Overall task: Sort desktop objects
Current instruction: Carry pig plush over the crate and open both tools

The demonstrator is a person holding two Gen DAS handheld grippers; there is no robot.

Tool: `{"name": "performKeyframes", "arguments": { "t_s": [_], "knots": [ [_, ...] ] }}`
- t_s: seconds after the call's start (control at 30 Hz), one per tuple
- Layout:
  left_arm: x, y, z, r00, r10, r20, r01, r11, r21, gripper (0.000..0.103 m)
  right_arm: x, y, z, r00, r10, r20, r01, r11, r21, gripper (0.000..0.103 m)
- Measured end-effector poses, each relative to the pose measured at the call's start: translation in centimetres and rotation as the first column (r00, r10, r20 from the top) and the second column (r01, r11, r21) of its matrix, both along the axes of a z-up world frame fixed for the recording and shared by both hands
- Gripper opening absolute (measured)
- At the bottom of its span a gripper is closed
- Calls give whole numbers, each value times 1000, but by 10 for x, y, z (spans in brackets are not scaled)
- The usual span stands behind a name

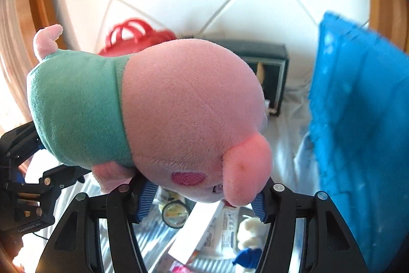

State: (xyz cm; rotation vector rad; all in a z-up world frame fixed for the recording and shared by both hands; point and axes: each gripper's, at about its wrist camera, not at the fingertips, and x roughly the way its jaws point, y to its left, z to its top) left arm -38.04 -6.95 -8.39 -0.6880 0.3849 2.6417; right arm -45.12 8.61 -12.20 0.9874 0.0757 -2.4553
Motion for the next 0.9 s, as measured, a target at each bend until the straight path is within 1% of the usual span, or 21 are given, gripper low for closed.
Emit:
{"name": "performKeyframes", "arguments": {
  "t_s": [0.1, 0.17, 0.23, 0.33, 0.43, 0.57, 0.67, 0.73, 0.8, 0.83, 0.87, 0.9],
  "knots": [
    [24, 8, 33, 997, -57, -59, 58, 998, 2, 37, 33, 15, 38, 996, -60, -66, 59, 998, -15, 61],
    [38, 18, 53, 990, -104, -99, 105, 994, 5, 37, 55, 27, 62, 989, -107, -106, 105, 994, -23, 61],
    [53, 31, 70, 977, -154, -144, 157, 988, 5, 37, 79, 43, 85, 976, -158, -153, 155, 987, -27, 61],
    [69, 53, 90, 953, -230, -199, 238, 971, 17, 37, 110, 65, 112, 949, -238, -209, 238, 971, -24, 61],
    [79, 78, 108, 920, -312, -238, 329, 944, 34, 37, 142, 92, 138, 911, -325, -256, 331, 943, -20, 61],
    [85, 122, 126, 870, -416, -266, 443, 895, 48, 37, 172, 134, 162, 852, -430, -300, 447, 895, -13, 61],
    [85, 162, 135, 835, -476, -276, 506, 861, 47, 37, 185, 169, 173, 808, -501, -309, 521, 853, -20, 61],
    [82, 190, 140, 821, -500, -275, 532, 845, 55, 39, 183, 190, 176, 786, -545, -293, 560, 828, -36, 62],
    [74, 219, 146, 819, -504, -274, 537, 842, 56, 43, 178, 214, 181, 769, -578, -274, 591, 806, -40, 62],
    [66, 234, 149, 820, -497, -285, 530, 847, 48, 45, 170, 225, 184, 758, -596, -266, 608, 793, -42, 66],
    [54, 249, 151, 825, -484, -291, 517, 855, 45, 52, 159, 234, 190, 745, -615, -258, 627, 778, -44, 69],
    [42, 264, 156, 840, -459, -288, 490, 871, 40, 66, 147, 248, 194, 736, -630, -247, 641, 766, -47, 75]
  ]
}}
